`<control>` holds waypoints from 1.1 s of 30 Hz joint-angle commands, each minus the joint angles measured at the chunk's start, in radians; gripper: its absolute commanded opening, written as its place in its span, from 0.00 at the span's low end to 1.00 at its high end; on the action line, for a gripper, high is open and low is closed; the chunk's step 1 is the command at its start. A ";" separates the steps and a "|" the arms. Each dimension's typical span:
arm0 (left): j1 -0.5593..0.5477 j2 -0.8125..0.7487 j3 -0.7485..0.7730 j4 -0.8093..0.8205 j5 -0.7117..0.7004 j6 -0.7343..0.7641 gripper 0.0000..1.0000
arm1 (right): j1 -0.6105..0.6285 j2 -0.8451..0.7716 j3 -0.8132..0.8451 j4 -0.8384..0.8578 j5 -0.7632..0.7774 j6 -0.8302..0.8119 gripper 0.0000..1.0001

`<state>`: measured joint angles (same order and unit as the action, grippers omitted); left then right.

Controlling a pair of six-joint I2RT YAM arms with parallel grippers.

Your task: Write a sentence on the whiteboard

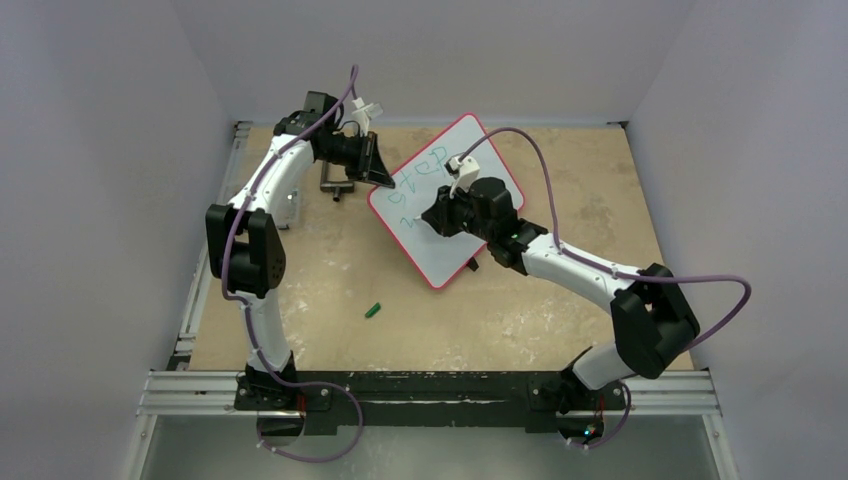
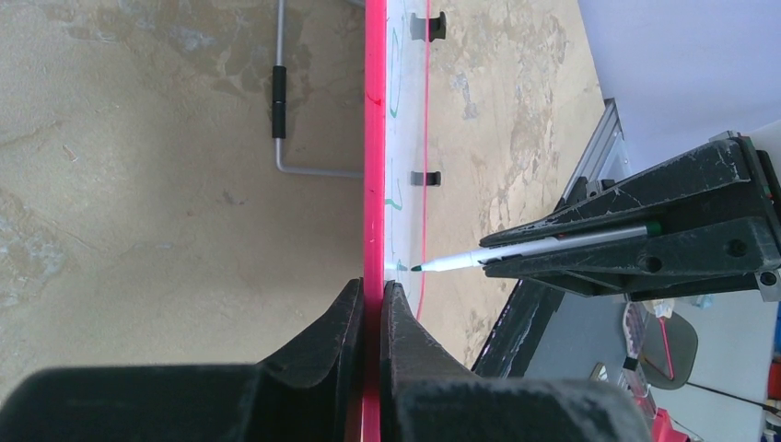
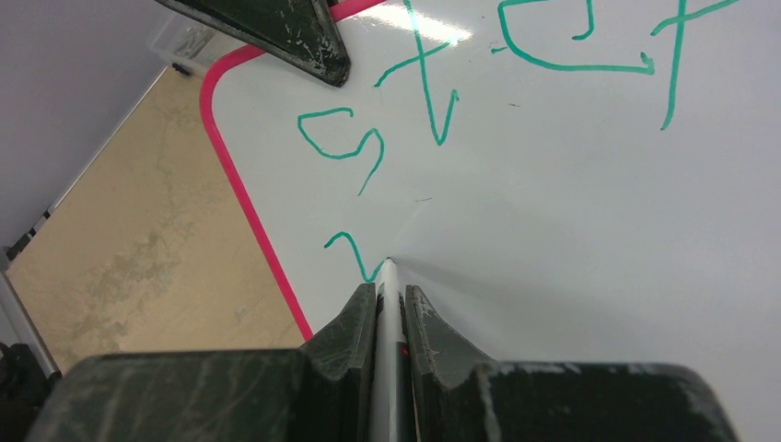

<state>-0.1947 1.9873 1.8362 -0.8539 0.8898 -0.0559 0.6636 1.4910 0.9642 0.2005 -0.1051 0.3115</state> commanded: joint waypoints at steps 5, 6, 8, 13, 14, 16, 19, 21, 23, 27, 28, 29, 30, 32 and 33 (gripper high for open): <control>-0.020 -0.051 -0.009 0.009 -0.037 0.051 0.00 | 0.002 -0.037 0.049 0.072 -0.075 0.029 0.00; -0.021 -0.051 -0.009 0.009 -0.038 0.051 0.00 | 0.002 -0.031 0.057 0.071 -0.081 0.030 0.00; -0.022 -0.052 -0.011 0.009 -0.038 0.051 0.00 | 0.002 -0.021 0.068 0.074 -0.088 0.032 0.00; -0.023 -0.053 -0.011 0.010 -0.038 0.051 0.00 | 0.003 0.004 0.090 0.082 -0.110 0.039 0.00; -0.023 -0.054 -0.010 0.010 -0.038 0.051 0.00 | 0.003 0.008 0.094 0.083 -0.113 0.041 0.00; -0.023 -0.055 -0.011 0.010 -0.038 0.051 0.00 | 0.004 0.017 0.097 0.090 -0.118 0.043 0.00; -0.025 -0.054 -0.012 0.011 -0.038 0.051 0.00 | 0.005 0.032 0.103 0.091 -0.124 0.043 0.00; -0.025 -0.055 -0.011 0.010 -0.038 0.052 0.00 | 0.005 0.040 0.106 0.095 -0.130 0.044 0.00; -0.025 -0.055 -0.011 0.010 -0.038 0.051 0.00 | 0.005 0.050 0.109 0.096 -0.131 0.046 0.00; -0.026 -0.056 -0.012 0.010 -0.040 0.051 0.00 | 0.007 0.069 0.109 0.096 -0.124 0.043 0.00; -0.026 -0.056 -0.012 0.010 -0.039 0.052 0.00 | 0.007 0.072 0.108 0.094 -0.122 0.042 0.00; -0.026 -0.057 -0.013 0.009 -0.040 0.051 0.00 | 0.006 0.075 0.106 0.092 -0.117 0.042 0.00; -0.027 -0.057 -0.012 0.010 -0.040 0.052 0.00 | 0.007 0.077 0.104 0.089 -0.109 0.041 0.00; -0.028 -0.056 -0.014 0.011 -0.040 0.051 0.00 | 0.007 0.075 0.098 0.080 -0.086 0.039 0.00; -0.028 -0.057 -0.013 0.010 -0.041 0.052 0.00 | 0.007 0.072 0.094 0.078 -0.079 0.035 0.00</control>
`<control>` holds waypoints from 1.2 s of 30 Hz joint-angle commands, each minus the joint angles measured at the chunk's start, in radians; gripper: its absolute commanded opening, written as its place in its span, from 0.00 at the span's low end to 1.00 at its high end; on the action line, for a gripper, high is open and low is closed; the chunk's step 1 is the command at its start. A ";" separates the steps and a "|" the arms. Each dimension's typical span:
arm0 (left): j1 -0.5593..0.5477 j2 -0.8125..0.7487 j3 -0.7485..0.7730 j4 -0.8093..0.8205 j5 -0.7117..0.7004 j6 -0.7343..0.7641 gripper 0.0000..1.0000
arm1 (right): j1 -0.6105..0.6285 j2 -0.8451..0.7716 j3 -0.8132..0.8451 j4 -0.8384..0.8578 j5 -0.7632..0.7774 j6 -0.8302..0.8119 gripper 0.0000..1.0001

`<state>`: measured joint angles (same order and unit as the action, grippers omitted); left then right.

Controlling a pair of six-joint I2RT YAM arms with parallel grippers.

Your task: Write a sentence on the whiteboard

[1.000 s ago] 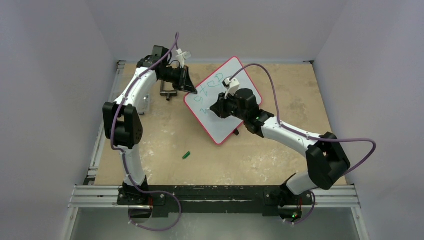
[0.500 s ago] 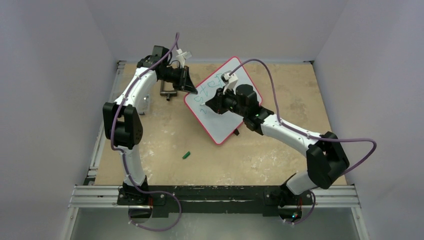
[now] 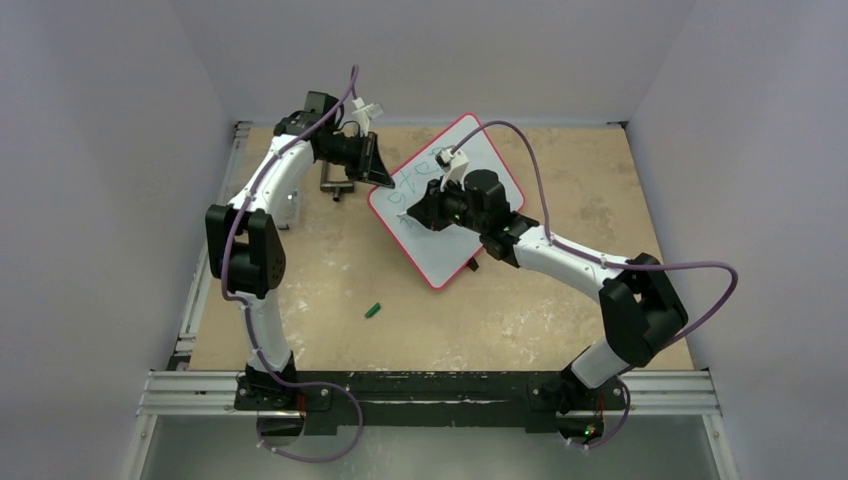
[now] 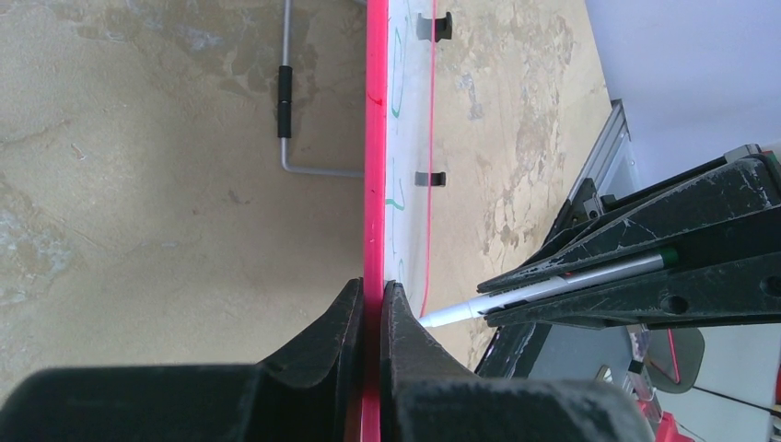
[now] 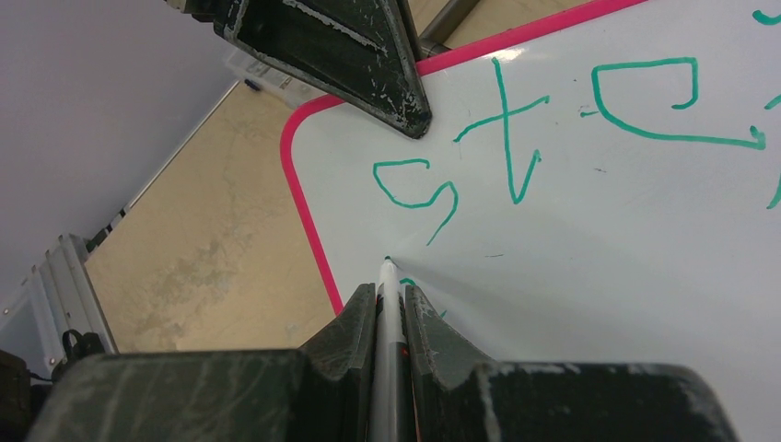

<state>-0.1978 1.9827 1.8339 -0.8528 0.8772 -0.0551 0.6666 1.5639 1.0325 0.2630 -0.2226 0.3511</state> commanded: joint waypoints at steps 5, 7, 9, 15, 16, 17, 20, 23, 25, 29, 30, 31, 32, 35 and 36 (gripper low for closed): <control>-0.025 -0.053 -0.012 0.009 -0.029 0.051 0.00 | 0.004 -0.010 0.009 0.000 0.051 -0.011 0.00; -0.025 -0.052 -0.011 0.010 -0.029 0.051 0.00 | 0.004 -0.015 0.004 -0.002 0.059 -0.012 0.00; -0.025 -0.053 -0.012 0.008 -0.029 0.051 0.00 | 0.003 -0.019 0.001 -0.004 0.064 -0.014 0.00; -0.026 -0.055 -0.013 0.009 -0.032 0.051 0.00 | 0.003 -0.032 0.004 -0.021 0.085 -0.020 0.00; -0.026 -0.055 -0.013 0.008 -0.031 0.051 0.00 | 0.004 -0.034 0.007 -0.025 0.088 -0.022 0.00; -0.026 -0.055 -0.014 0.008 -0.031 0.051 0.00 | 0.004 -0.037 0.007 -0.027 0.090 -0.022 0.00; -0.026 -0.055 -0.014 0.008 -0.032 0.051 0.00 | 0.004 -0.048 0.009 -0.030 0.089 -0.031 0.00; -0.026 -0.056 -0.015 0.009 -0.032 0.051 0.00 | 0.004 -0.075 0.005 -0.029 0.077 -0.039 0.00; -0.026 -0.056 -0.015 0.009 -0.032 0.051 0.00 | 0.003 -0.107 -0.011 0.001 0.046 -0.040 0.00; -0.026 -0.056 -0.012 0.010 -0.032 0.051 0.00 | 0.004 -0.156 -0.033 0.036 0.011 -0.022 0.00; -0.026 -0.055 -0.013 0.009 -0.031 0.051 0.00 | 0.002 -0.165 -0.045 0.044 0.012 -0.014 0.00; -0.026 -0.056 -0.013 0.009 -0.032 0.051 0.00 | 0.001 -0.171 -0.056 0.054 0.014 -0.008 0.00; -0.026 -0.057 -0.013 0.010 -0.031 0.051 0.00 | -0.006 -0.176 -0.063 0.064 0.007 0.001 0.00; -0.026 -0.061 -0.014 0.008 -0.033 0.051 0.00 | -0.062 -0.160 -0.079 0.091 -0.077 0.072 0.00; -0.026 -0.062 -0.016 0.009 -0.033 0.051 0.00 | -0.084 -0.158 -0.091 0.115 -0.111 0.098 0.00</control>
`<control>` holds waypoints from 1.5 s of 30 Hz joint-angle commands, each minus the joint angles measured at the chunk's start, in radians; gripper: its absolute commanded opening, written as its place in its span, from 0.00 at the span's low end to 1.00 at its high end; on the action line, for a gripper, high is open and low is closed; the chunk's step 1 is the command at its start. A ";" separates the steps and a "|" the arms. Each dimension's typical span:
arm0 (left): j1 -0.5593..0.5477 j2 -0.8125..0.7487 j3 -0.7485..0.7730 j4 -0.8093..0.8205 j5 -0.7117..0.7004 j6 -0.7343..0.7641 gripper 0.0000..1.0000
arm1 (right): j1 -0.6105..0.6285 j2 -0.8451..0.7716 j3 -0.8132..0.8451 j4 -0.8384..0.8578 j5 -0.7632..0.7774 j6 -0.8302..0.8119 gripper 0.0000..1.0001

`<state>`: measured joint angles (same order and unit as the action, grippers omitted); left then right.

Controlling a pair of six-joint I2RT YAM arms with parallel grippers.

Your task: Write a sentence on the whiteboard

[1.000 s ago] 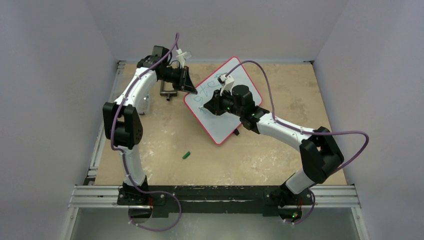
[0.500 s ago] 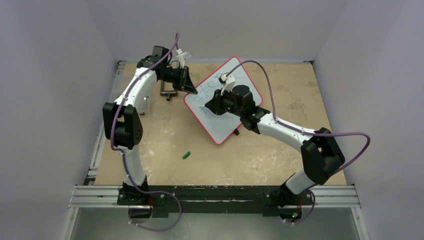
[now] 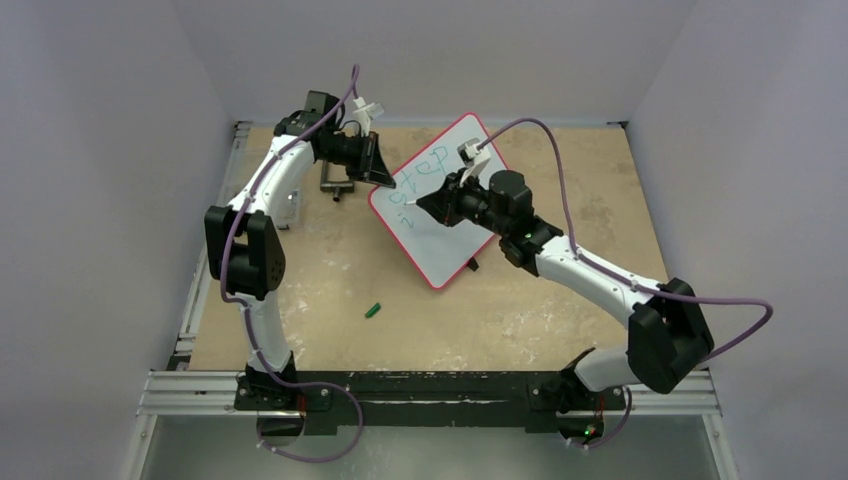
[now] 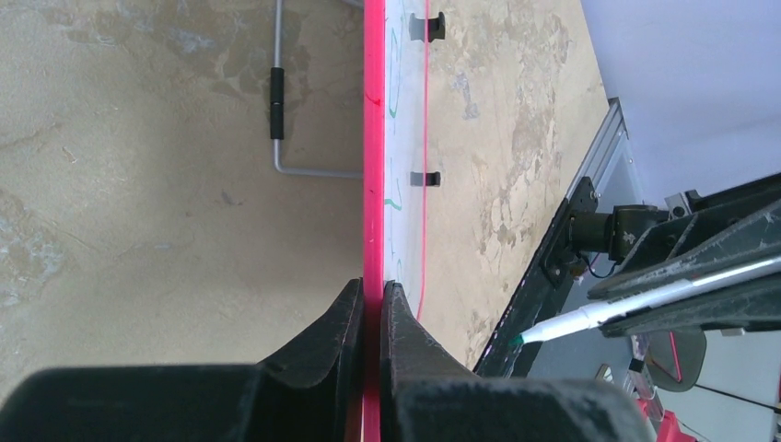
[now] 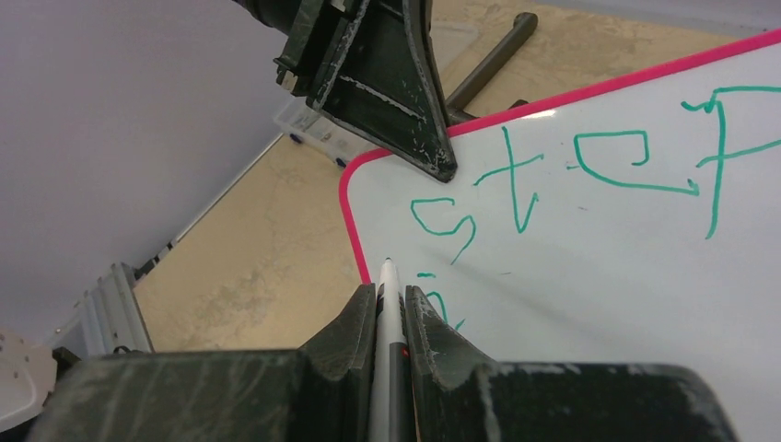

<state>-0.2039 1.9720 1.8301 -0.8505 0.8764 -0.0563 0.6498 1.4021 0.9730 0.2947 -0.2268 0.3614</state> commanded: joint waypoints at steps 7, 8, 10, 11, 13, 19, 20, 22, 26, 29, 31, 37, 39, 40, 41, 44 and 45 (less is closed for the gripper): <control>-0.023 -0.050 -0.014 0.006 -0.032 0.052 0.00 | -0.107 -0.043 -0.073 0.102 -0.093 0.092 0.00; -0.023 -0.051 -0.014 0.006 -0.033 0.052 0.00 | -0.107 -0.047 -0.078 0.103 -0.091 0.082 0.00; -0.023 -0.050 -0.014 0.007 -0.034 0.076 0.00 | -0.107 -0.045 -0.086 0.104 -0.092 0.064 0.00; -0.023 -0.050 -0.014 0.006 -0.034 0.080 0.00 | -0.107 -0.041 -0.090 0.107 -0.094 0.057 0.00; -0.025 -0.050 -0.014 0.004 -0.034 0.080 0.00 | -0.105 -0.020 -0.090 0.111 -0.115 0.052 0.00; -0.026 -0.049 -0.013 0.002 -0.037 0.082 0.00 | -0.103 0.043 -0.060 0.100 -0.128 0.044 0.00; -0.026 -0.048 -0.013 0.003 -0.039 0.082 0.00 | -0.100 0.053 -0.050 0.092 -0.125 0.040 0.00; -0.026 -0.048 -0.014 0.002 -0.040 0.081 0.00 | -0.091 0.075 -0.030 0.069 -0.112 0.023 0.00; -0.026 -0.049 -0.013 0.001 -0.040 0.084 0.00 | -0.081 0.097 -0.018 0.068 -0.107 0.022 0.00; -0.026 -0.047 -0.014 0.001 -0.040 0.084 0.00 | -0.078 0.105 -0.011 0.073 -0.106 0.022 0.00; -0.026 -0.047 -0.014 0.001 -0.040 0.084 0.00 | -0.076 0.110 -0.002 0.073 -0.106 0.022 0.00; -0.028 -0.047 -0.014 0.000 -0.042 0.084 0.00 | -0.074 0.120 0.023 0.069 -0.091 0.020 0.00; -0.028 -0.046 -0.014 0.000 -0.041 0.085 0.00 | -0.074 0.127 0.030 0.062 -0.080 0.018 0.00; -0.028 -0.045 -0.013 0.000 -0.042 0.085 0.00 | -0.073 0.132 0.032 0.060 -0.075 0.018 0.00; -0.028 -0.045 -0.012 0.000 -0.042 0.085 0.00 | -0.075 0.135 0.032 0.056 -0.070 0.016 0.00; -0.028 -0.046 -0.012 -0.001 -0.041 0.085 0.00 | -0.075 0.147 0.029 0.045 -0.057 0.012 0.00; -0.028 -0.045 -0.012 0.000 -0.042 0.085 0.00 | -0.073 0.147 0.026 0.041 -0.051 0.007 0.00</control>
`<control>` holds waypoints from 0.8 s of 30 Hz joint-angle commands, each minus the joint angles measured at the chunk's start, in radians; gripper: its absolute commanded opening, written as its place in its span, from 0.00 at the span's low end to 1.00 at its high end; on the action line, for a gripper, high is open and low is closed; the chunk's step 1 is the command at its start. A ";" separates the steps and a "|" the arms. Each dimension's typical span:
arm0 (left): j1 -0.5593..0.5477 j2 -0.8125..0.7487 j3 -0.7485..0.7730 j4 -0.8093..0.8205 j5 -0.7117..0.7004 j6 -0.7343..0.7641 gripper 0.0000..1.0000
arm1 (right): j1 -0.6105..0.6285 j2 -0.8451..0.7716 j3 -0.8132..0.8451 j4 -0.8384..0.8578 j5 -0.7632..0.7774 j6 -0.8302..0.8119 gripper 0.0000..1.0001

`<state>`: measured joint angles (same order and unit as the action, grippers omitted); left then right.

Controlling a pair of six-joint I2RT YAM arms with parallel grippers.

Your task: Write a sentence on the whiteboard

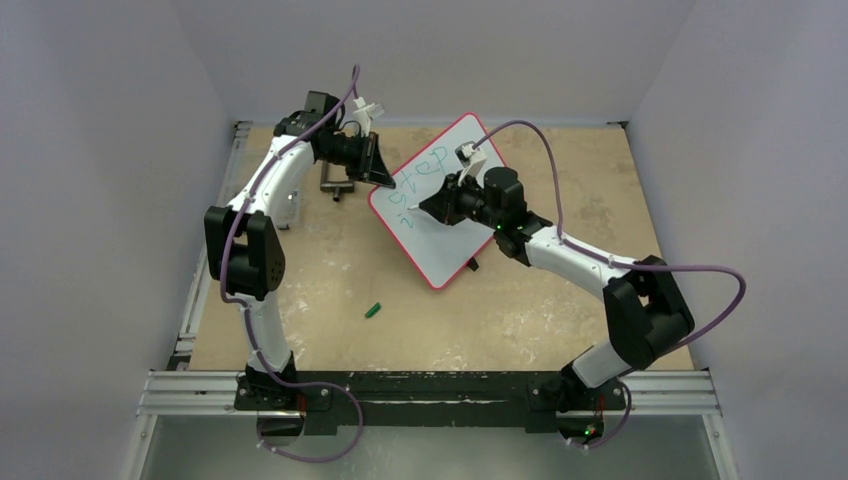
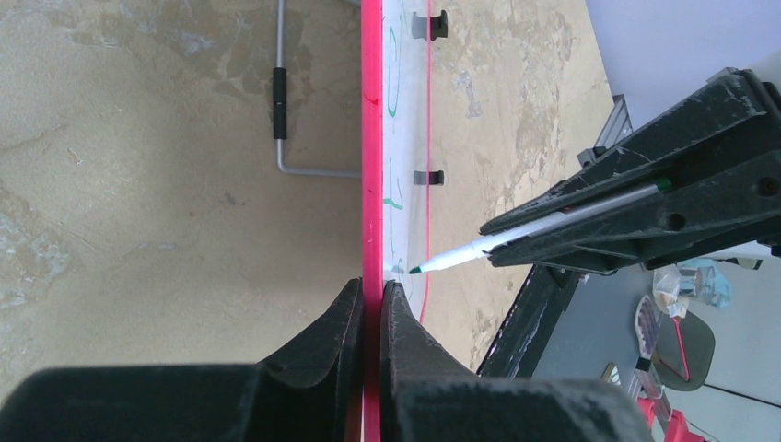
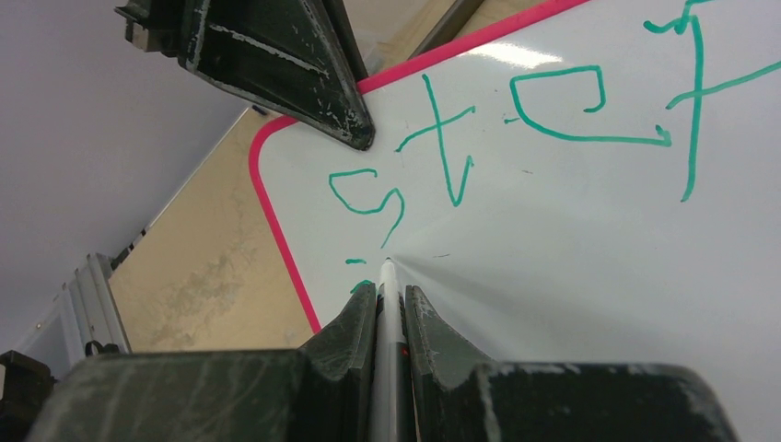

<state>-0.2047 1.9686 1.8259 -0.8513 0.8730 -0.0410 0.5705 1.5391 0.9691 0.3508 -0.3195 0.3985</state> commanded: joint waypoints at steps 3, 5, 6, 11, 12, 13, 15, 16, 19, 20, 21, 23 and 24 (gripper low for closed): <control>-0.028 -0.042 -0.008 0.001 -0.038 0.070 0.00 | 0.005 0.010 0.015 -0.029 0.060 -0.042 0.00; -0.027 -0.044 -0.008 0.001 -0.037 0.070 0.00 | 0.005 0.007 0.005 -0.041 0.072 -0.049 0.00; -0.028 -0.044 -0.008 0.001 -0.037 0.069 0.00 | 0.006 0.005 0.000 -0.046 0.076 -0.051 0.00; -0.028 -0.043 -0.007 0.000 -0.038 0.068 0.00 | 0.006 -0.015 -0.040 -0.063 0.079 -0.052 0.00; -0.029 -0.044 -0.008 0.000 -0.038 0.068 0.00 | 0.005 -0.023 -0.048 -0.066 0.080 -0.052 0.00; -0.029 -0.043 -0.008 0.000 -0.038 0.068 0.00 | 0.005 -0.027 -0.055 -0.069 0.081 -0.052 0.00; -0.028 -0.042 -0.008 0.000 -0.038 0.068 0.00 | 0.006 -0.035 -0.067 -0.074 0.083 -0.051 0.00; -0.028 -0.042 -0.008 0.001 -0.039 0.069 0.00 | 0.006 -0.038 -0.069 -0.076 0.085 -0.052 0.00; -0.030 -0.042 -0.008 0.000 -0.039 0.069 0.00 | 0.006 -0.043 -0.069 -0.080 0.083 -0.049 0.00; -0.030 -0.042 -0.009 0.000 -0.040 0.069 0.00 | 0.006 -0.043 -0.066 -0.080 0.083 -0.049 0.00; -0.031 -0.042 -0.010 0.000 -0.041 0.070 0.00 | 0.006 -0.042 -0.060 -0.081 0.083 -0.049 0.00; -0.032 -0.043 -0.010 0.000 -0.042 0.069 0.00 | 0.005 -0.036 -0.047 -0.082 0.085 -0.049 0.00; -0.032 -0.042 -0.010 0.000 -0.042 0.070 0.00 | 0.005 -0.035 -0.038 -0.084 0.085 -0.049 0.00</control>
<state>-0.2047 1.9686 1.8229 -0.8501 0.8585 -0.0391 0.5739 1.5116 0.9134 0.2981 -0.2733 0.3737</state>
